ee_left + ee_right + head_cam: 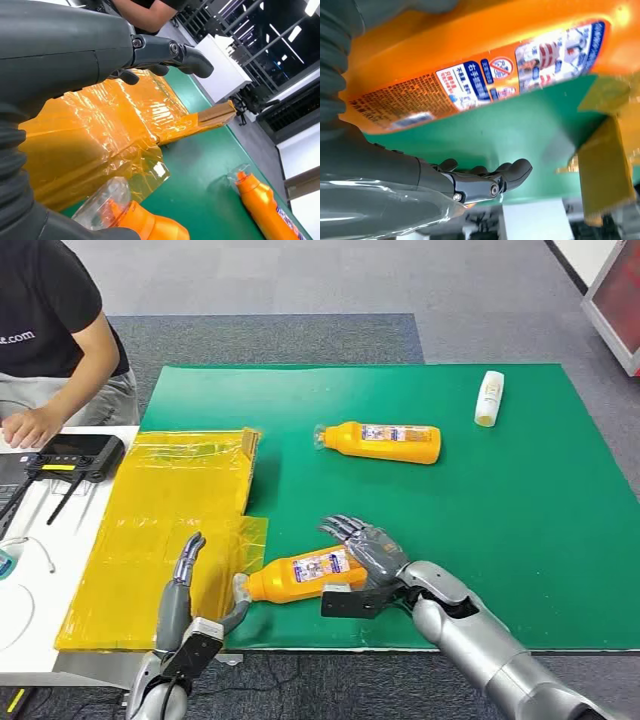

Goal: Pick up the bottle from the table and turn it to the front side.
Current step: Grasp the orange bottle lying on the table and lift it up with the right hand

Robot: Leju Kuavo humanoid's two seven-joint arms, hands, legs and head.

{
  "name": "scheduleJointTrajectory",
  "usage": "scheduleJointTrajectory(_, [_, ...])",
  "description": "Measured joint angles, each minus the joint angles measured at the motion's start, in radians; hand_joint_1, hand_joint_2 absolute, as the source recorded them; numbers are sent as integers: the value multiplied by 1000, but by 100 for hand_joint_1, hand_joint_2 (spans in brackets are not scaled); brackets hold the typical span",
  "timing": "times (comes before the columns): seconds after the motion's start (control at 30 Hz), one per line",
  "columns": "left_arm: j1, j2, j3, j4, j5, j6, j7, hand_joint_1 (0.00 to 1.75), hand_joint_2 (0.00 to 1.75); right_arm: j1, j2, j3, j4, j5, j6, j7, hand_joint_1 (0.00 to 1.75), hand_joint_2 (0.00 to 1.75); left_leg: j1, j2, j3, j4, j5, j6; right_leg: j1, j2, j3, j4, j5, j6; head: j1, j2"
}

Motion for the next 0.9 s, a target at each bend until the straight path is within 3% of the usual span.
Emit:
scheduleJointTrajectory(0.03, [0,0,0,0,0,0,0,0,175,-6,0,3,3,1,14,1,6,175,0,0,0,0,0,0,0,0,0,0,0,0,0,0])
scheduleJointTrajectory(0.13, [-3,0,0,2,0,0,0,0,175,-41,2,27,27,3,76,7,136,175,0,0,0,0,0,0,0,0,0,0,0,0,0,0])
scheduleJointTrajectory(0.17, [-4,0,1,3,0,-1,0,0,175,-57,4,39,40,5,93,10,138,175,0,0,0,0,0,0,0,0,0,0,0,0,0,0])
scheduleJointTrajectory(0.27, [-5,0,2,9,1,-1,0,0,175,-95,15,79,81,20,108,18,7,175,0,0,0,0,0,0,0,0,0,0,0,0,0,0])
scheduleJointTrajectory(0.33, [-5,0,2,12,1,-1,0,0,175,-114,24,104,109,35,99,29,0,175,0,0,0,0,1,0,0,0,0,0,0,0,0,0])
scheduleJointTrajectory(0.37, [-5,0,3,14,2,-1,0,0,175,-121,28,115,122,43,92,36,4,175,0,0,0,0,1,0,0,0,0,0,0,0,0,0])
scheduleJointTrajectory(0.4, [-5,0,3,15,2,0,-1,0,175,-127,31,125,133,49,85,41,36,175,0,0,0,0,1,0,0,0,0,0,0,0,0,0])
scheduleJointTrajectory(0.5, [-5,0,4,18,2,0,-3,0,175,-140,40,150,163,56,77,48,162,175,0,0,0,0,0,0,0,0,0,0,0,0,0,0])
scheduleJointTrajectory(0.53, [-6,0,4,19,2,0,-5,0,175,-145,43,158,172,54,79,48,175,175,0,0,0,0,0,0,0,0,0,0,0,0,0,0])
scheduleJointTrajectory(0.9, [-16,1,4,34,4,0,-20,0,175,-179,61,201,233,20,73,28,175,175,0,0,0,0,1,0,0,0,0,0,0,0,0,0])
